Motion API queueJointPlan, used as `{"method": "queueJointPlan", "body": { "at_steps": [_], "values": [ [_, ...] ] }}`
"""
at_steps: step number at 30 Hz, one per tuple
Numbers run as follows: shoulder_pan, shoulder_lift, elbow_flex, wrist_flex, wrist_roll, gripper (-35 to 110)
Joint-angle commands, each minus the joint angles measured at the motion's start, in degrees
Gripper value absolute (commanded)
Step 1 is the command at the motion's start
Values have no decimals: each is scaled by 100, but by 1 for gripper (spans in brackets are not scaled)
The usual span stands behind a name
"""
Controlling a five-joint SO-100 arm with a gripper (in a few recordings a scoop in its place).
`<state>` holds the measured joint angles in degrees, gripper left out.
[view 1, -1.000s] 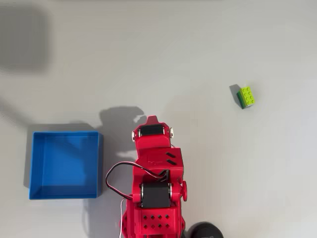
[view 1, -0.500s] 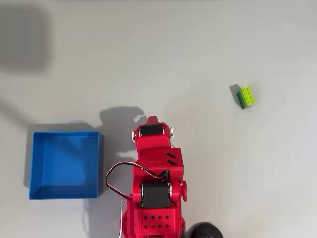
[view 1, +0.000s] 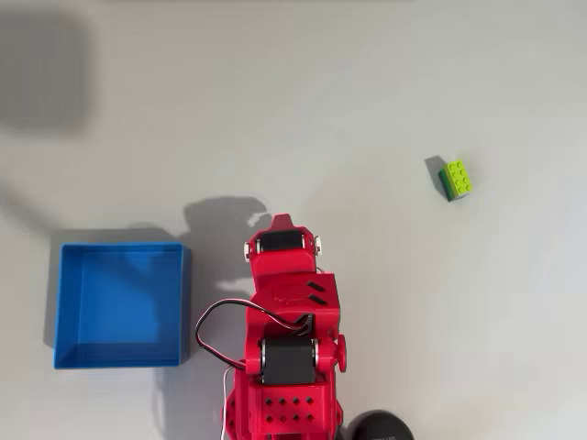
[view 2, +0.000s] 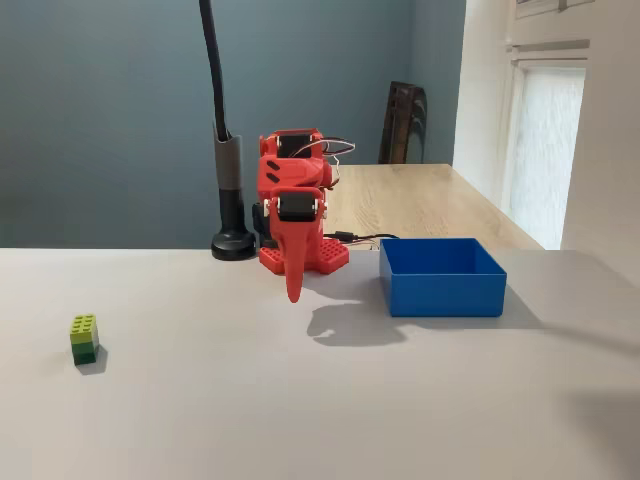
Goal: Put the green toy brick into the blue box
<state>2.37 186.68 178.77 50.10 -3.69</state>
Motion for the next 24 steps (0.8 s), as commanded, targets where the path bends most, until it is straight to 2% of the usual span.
{"method": "queueJointPlan", "body": {
  "at_steps": [1,18,24],
  "values": [
    [0,123,26,-26,-62,0],
    [-185,105,-88,-255,-167,0],
    [-193,70,-826,-255,325,0]
  ]
}}
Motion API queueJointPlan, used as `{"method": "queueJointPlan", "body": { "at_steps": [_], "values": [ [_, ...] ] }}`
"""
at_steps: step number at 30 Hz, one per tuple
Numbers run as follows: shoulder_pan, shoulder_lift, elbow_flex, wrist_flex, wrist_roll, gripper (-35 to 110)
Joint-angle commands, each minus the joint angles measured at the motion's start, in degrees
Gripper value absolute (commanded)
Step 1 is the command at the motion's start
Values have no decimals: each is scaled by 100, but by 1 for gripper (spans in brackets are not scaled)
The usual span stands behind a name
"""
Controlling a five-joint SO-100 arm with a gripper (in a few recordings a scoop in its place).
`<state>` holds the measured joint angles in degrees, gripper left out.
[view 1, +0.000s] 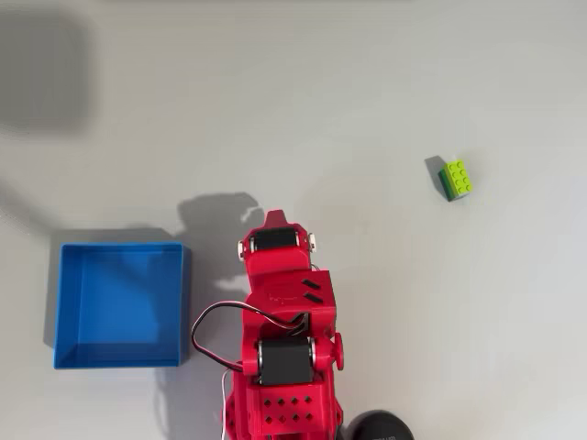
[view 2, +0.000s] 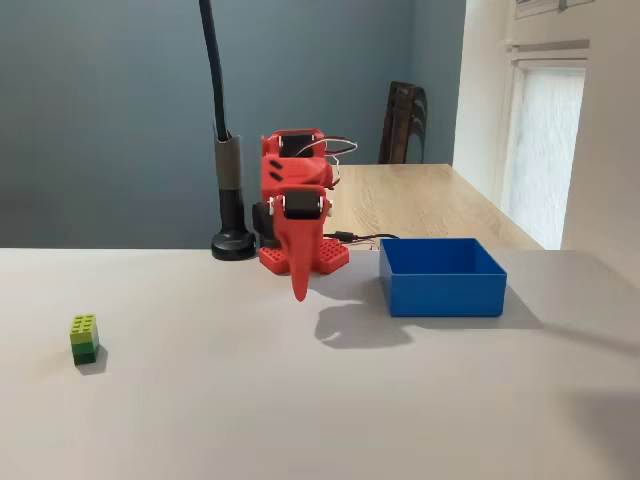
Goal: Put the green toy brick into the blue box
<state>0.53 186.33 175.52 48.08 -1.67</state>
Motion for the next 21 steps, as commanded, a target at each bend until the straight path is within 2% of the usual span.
{"method": "queueJointPlan", "body": {
  "at_steps": [1,8,21],
  "values": [
    [-9,44,-686,-53,167,0],
    [264,-1723,-2285,281,448,0],
    [1731,-4711,-5792,2408,1784,0]
  ]
}}
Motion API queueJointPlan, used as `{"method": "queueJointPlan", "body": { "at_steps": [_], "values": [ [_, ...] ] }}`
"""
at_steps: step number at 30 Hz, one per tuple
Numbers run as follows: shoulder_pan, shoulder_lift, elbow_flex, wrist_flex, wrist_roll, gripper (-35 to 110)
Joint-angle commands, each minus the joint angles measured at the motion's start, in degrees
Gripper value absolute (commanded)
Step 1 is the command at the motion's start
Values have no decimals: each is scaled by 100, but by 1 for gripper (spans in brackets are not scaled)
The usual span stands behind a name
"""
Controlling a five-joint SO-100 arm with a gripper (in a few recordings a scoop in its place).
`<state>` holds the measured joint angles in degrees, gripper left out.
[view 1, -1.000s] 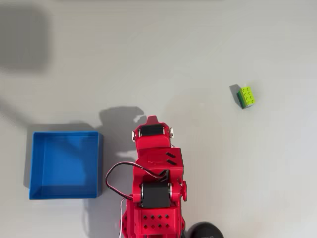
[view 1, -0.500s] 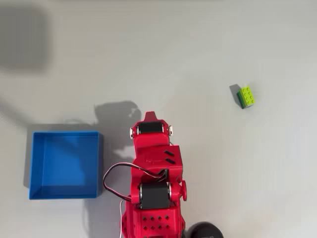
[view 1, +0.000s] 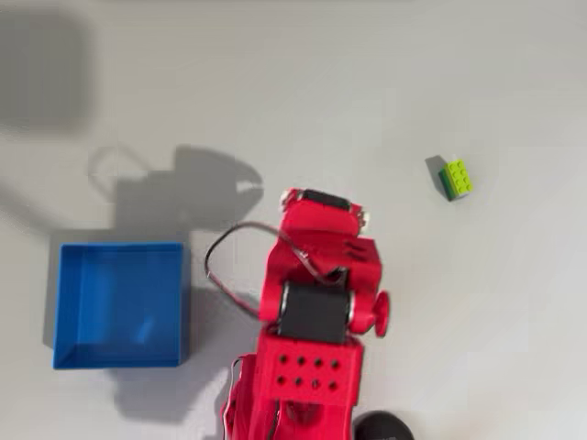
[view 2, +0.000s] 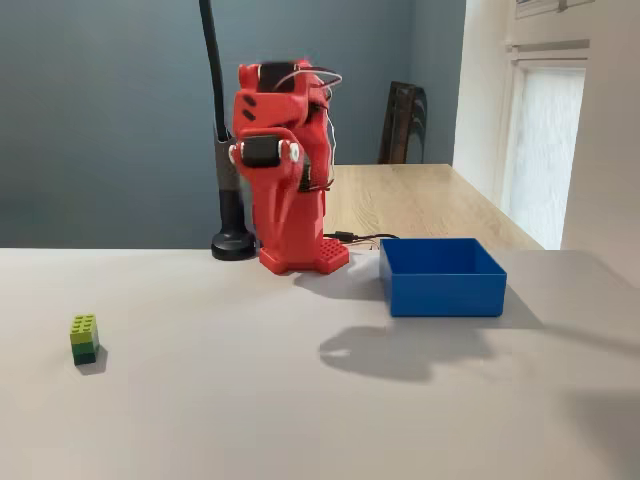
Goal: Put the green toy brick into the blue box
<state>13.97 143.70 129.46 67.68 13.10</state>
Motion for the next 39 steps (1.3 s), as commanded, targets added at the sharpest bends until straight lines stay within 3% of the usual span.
{"method": "queueJointPlan", "body": {
  "at_steps": [1,9,18,39],
  "values": [
    [510,-606,-1433,606,360,0],
    [1793,-1600,-2479,993,422,1],
    [2848,-2804,-3085,967,229,25],
    [3261,-5282,-4482,193,624,21]
  ]
}}
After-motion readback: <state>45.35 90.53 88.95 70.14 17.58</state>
